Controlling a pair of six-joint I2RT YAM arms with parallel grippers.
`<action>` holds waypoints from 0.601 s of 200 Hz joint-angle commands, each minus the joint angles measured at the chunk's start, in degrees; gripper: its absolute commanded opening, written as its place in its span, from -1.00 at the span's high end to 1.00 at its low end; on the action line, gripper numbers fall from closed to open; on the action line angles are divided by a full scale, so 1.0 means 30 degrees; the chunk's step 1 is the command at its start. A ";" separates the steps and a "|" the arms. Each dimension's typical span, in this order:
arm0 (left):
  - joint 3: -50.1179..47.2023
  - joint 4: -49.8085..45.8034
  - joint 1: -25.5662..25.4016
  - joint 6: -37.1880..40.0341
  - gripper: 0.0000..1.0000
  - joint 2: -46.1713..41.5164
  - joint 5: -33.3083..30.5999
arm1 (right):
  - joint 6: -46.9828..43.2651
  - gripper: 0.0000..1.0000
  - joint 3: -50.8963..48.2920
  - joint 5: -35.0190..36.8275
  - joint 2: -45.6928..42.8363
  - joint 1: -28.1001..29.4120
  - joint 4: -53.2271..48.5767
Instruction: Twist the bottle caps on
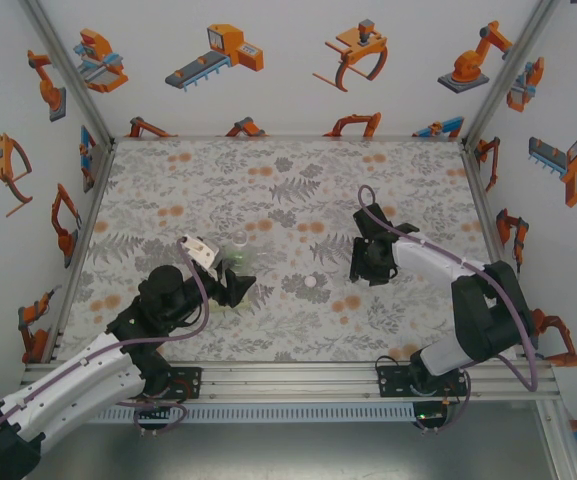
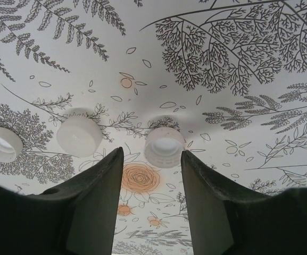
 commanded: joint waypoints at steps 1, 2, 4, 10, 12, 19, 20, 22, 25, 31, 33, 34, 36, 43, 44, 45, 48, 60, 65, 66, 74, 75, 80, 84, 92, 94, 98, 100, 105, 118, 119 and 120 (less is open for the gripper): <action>0.0491 0.0715 0.0111 -0.0257 1.00 0.0005 0.0086 | -0.0342 0.07 0.0377 0.0249 -0.0114 -0.0162 -0.0402; 0.0485 0.0716 0.0111 -0.0257 1.00 0.0008 0.0079 | -0.0336 0.07 0.0370 0.0249 -0.0100 -0.0134 -0.0406; 0.0495 0.0731 0.0111 -0.0257 1.00 -0.0003 0.0096 | -0.0340 0.07 0.0364 0.0249 -0.0111 -0.0149 -0.0409; 0.0495 0.0726 0.0111 -0.0257 1.00 0.0005 0.0097 | -0.0341 0.07 0.0331 0.0249 -0.0072 -0.0138 -0.0383; 0.0505 0.0741 0.0104 -0.0257 1.00 0.0025 0.0086 | -0.0341 0.07 0.0318 0.0249 -0.0061 -0.0150 -0.0374; 0.0480 0.0766 0.0111 -0.0257 1.00 0.0056 0.0086 | -0.0335 0.07 0.0278 0.0249 -0.0057 -0.0151 -0.0353; 0.0479 0.0756 0.0111 -0.0257 1.00 0.0049 0.0079 | -0.0348 0.07 0.0262 0.0249 -0.0042 -0.0158 -0.0353; 0.0479 0.0763 0.0111 -0.0272 1.00 0.0065 0.0081 | -0.0350 0.08 0.0249 0.0227 -0.0031 -0.0148 -0.0337; 0.0494 0.0799 0.0111 -0.0259 1.00 0.0085 0.0099 | -0.0359 0.08 0.0224 0.0221 -0.0013 -0.0155 -0.0324; 0.0504 0.0825 0.0111 -0.0257 1.00 0.0109 0.0086 | -0.0338 0.08 0.0164 0.0201 0.0009 -0.0139 -0.0294; 0.0485 0.0846 0.0097 -0.0257 1.00 0.0110 0.0097 | -0.0355 0.08 0.0151 0.0193 0.0004 -0.0158 -0.0271; 0.0482 0.0854 0.0104 -0.0257 1.00 0.0120 0.0099 | -0.0343 0.08 0.0140 0.0192 0.0017 -0.0147 -0.0268; 0.0502 0.0861 0.0110 -0.0257 1.00 0.0127 0.0093 | -0.0349 0.08 0.0116 0.0191 0.0028 -0.0145 -0.0228; 0.0509 0.0900 0.0111 -0.0257 1.00 0.0149 0.0098 | -0.0343 0.08 0.0055 0.0191 0.0057 -0.0135 -0.0201; 0.0509 0.0896 0.0111 -0.0257 1.00 0.0154 0.0100 | -0.0352 0.08 0.0048 0.0191 0.0059 -0.0135 -0.0188; 0.0509 0.0894 0.0111 -0.0257 1.00 0.0156 0.0100 | -0.0356 0.09 0.0044 0.0191 0.0060 -0.0150 -0.0182; 0.0508 0.0940 0.0097 -0.0257 1.00 0.0173 0.0086 | -0.0338 0.09 0.0004 0.0191 0.0068 -0.0159 -0.0177; 0.0509 0.0979 0.0111 -0.0253 1.00 0.0275 0.0114 | -0.0328 0.10 -0.0105 0.0176 0.0090 -0.0144 -0.0113; 0.0520 0.0980 0.0111 -0.0250 1.00 0.0295 0.0123 | -0.0308 0.10 -0.0128 0.0172 0.0132 -0.0160 -0.0117; 0.0514 0.0980 0.0111 -0.0239 1.00 0.0315 0.0112 | -0.0305 0.10 -0.0132 0.0167 0.0125 -0.0162 -0.0103; 0.0537 0.1010 0.0111 -0.0252 1.00 0.0339 0.0154 | -0.0280 0.11 -0.0199 0.0161 0.0127 -0.0192 -0.0059; 0.0538 0.1024 0.0111 -0.0254 1.00 0.0351 0.0157 | -0.0291 0.11 -0.0197 0.0161 0.0123 -0.0193 -0.0059; 0.0538 0.1017 0.0111 -0.0257 1.00 0.0356 0.0155 | -0.0300 0.11 -0.0230 0.0161 0.0104 -0.0171 -0.0051; 0.0538 0.1048 0.0111 -0.0257 1.00 0.0389 0.0180 | -0.0287 0.11 -0.0248 0.0161 0.0091 -0.0178 -0.0036; 0.0549 0.1031 0.0111 -0.0257 1.00 0.0421 0.0180 | -0.0274 0.12 -0.0283 0.0161 0.0090 -0.0189 -0.0029; 0.0562 0.1022 0.0111 -0.0257 1.00 0.0422 0.0187 | -0.0273 0.12 -0.0290 0.0161 0.0090 -0.0170 -0.0029; 0.0567 0.1030 0.0110 -0.0257 1.00 0.0422 0.0196 | -0.0293 0.12 -0.0297 0.0158 0.0090 -0.0181 -0.0029; 0.0567 0.1036 0.0111 -0.0257 1.00 0.0400 0.0205 | -0.0277 0.12 -0.0301 0.0161 0.0090 -0.0183 -0.0015; 0.0567 0.1013 0.0111 -0.0257 1.00 0.0396 0.0211 | -0.0273 0.12 -0.0311 0.0161 0.0068 -0.0168 0.0013; 0.0569 0.1013 0.0111 -0.0257 1.00 0.0409 0.0218 | -0.0275 0.12 -0.0312 0.0161 0.0048 -0.0187 0.0000; 0.0568 0.0997 0.0111 -0.0257 1.00 0.0401 0.0204 | -0.0259 0.12 -0.0312 0.0161 0.0039 -0.0176 0.0000; 0.0567 0.1003 0.0111 -0.0257 1.00 0.0397 0.0182 | -0.0266 0.12 -0.0297 0.0161 0.0035 -0.0170 0.0000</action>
